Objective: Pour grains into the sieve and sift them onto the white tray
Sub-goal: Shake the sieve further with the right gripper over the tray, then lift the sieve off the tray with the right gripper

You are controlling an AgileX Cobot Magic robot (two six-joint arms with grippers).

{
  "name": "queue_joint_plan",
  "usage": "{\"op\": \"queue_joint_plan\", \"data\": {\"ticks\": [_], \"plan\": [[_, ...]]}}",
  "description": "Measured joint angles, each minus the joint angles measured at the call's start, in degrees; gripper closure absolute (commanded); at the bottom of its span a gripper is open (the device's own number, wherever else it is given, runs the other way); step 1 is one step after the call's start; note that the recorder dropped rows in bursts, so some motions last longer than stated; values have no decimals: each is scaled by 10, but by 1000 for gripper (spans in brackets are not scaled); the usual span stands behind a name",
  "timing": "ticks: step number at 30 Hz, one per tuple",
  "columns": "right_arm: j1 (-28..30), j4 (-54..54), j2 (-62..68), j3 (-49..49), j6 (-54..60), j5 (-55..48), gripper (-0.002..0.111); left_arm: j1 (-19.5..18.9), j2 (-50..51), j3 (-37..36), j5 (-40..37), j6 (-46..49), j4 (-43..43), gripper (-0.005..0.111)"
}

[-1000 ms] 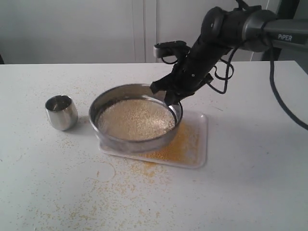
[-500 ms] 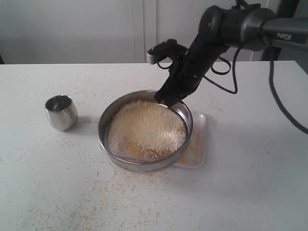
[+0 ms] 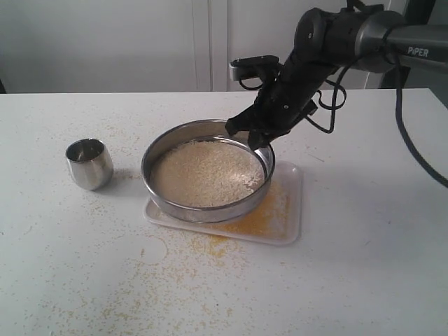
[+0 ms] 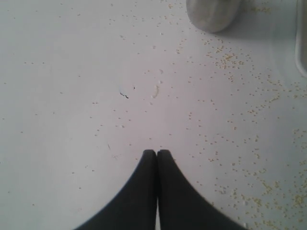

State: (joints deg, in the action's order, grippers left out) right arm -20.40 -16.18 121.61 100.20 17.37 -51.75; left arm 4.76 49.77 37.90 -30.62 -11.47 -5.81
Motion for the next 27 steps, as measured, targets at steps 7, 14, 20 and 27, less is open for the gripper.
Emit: {"op": "queue_joint_plan", "data": {"ticks": [7,14,20,27], "plan": [[43,-2,-27,0,-8,-10,108,0,0,0,0,0,0,106],[109,-2,-46,0,-14,-47,108,0,0,0,0,0,0,106],[153,-2,-58,0,-15,-58,108,0,0,0,0,0,0,106],[203,-2,-62,0,-17,-79,108,0,0,0,0,0,0,106]]}}
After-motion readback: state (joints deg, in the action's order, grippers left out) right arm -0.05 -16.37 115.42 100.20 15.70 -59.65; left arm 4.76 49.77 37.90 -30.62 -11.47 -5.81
